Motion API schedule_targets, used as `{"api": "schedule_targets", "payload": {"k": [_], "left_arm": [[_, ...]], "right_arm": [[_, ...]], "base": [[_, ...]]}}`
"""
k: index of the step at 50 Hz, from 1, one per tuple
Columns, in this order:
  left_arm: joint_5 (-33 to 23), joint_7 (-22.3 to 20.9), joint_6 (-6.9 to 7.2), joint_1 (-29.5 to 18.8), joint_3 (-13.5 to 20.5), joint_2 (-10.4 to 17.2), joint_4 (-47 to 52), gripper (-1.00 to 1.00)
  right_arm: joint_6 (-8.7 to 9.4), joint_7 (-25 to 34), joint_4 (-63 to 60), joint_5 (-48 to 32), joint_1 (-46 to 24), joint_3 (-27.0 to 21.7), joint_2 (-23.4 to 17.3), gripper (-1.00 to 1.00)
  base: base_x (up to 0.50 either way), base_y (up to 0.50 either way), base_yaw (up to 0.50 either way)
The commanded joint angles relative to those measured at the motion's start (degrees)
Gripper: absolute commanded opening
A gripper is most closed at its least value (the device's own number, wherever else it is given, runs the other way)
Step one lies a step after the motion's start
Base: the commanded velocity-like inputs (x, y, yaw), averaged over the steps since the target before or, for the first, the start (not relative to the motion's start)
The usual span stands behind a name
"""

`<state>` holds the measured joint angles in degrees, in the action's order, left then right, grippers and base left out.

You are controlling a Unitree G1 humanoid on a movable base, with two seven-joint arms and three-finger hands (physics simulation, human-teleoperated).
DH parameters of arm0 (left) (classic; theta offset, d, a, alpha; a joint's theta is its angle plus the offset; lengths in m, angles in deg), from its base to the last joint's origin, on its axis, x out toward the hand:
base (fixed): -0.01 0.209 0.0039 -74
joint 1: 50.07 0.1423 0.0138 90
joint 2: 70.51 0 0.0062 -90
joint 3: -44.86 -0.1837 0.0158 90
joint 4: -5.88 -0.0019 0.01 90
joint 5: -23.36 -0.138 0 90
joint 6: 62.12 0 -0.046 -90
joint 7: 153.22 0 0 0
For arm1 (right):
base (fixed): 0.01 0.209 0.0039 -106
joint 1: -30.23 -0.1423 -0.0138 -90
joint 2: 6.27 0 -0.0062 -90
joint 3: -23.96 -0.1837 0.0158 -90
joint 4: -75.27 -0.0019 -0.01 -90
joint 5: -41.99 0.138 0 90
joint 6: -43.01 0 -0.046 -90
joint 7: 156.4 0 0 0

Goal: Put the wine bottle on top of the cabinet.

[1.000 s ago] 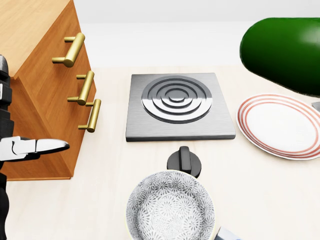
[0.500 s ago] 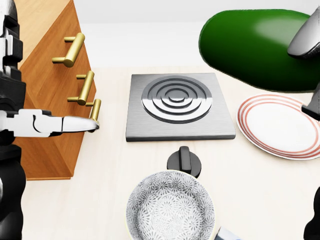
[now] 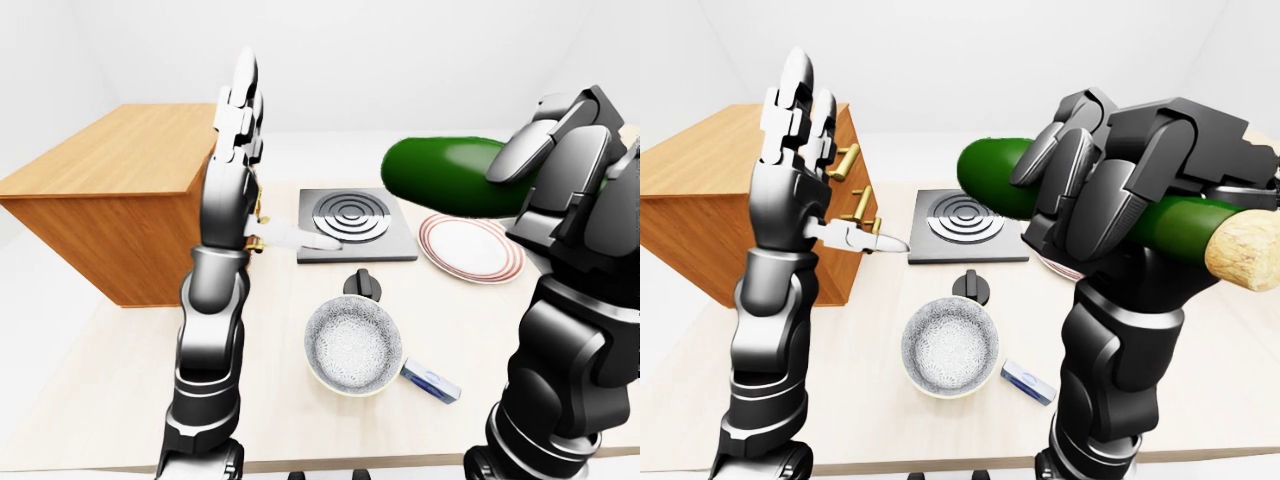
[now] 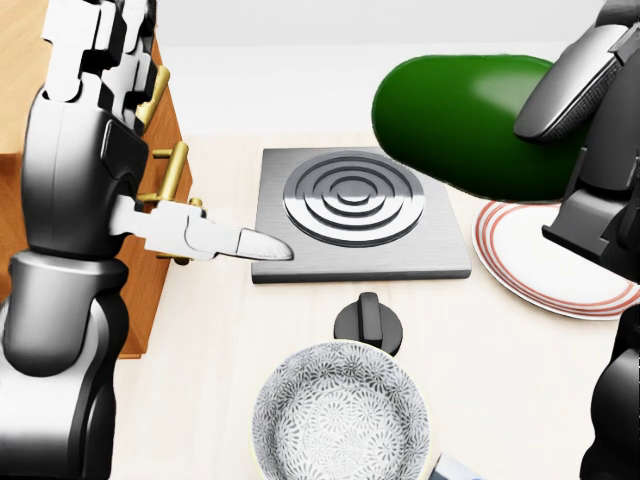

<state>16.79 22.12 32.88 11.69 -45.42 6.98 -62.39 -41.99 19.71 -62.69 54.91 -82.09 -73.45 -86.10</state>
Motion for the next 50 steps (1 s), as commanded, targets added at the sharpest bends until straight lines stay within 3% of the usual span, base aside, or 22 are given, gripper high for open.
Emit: {"api": "schedule_targets", "payload": {"k": [1,15,24,50], "left_arm": [[-9.92,-3.02,0.00,-0.19,-3.02,-2.60,-3.86,1.00],[-15.52,-3.68,0.00,-0.18,-5.28,-6.01,-9.49,1.00],[-19.31,-5.13,0.00,-0.18,-8.27,-8.89,-6.99,1.00],[-26.82,-8.18,0.00,-2.65,-11.74,-13.92,-3.34,1.00]], "right_arm": [[0.00,-2.23,0.70,-4.04,-0.05,0.68,0.61,-1.00],[0.00,-2.09,2.07,-4.57,-0.38,1.25,1.19,-1.00],[0.00,-2.26,1.84,-4.47,0.43,1.54,1.57,-1.00],[0.00,-1.69,4.43,-5.42,2.19,3.08,2.51,-1.00]], "base": [[0.00,0.00,0.00],[0.00,0.00,0.00],[0.00,0.00,0.00],[0.00,0.00,0.00]]}}
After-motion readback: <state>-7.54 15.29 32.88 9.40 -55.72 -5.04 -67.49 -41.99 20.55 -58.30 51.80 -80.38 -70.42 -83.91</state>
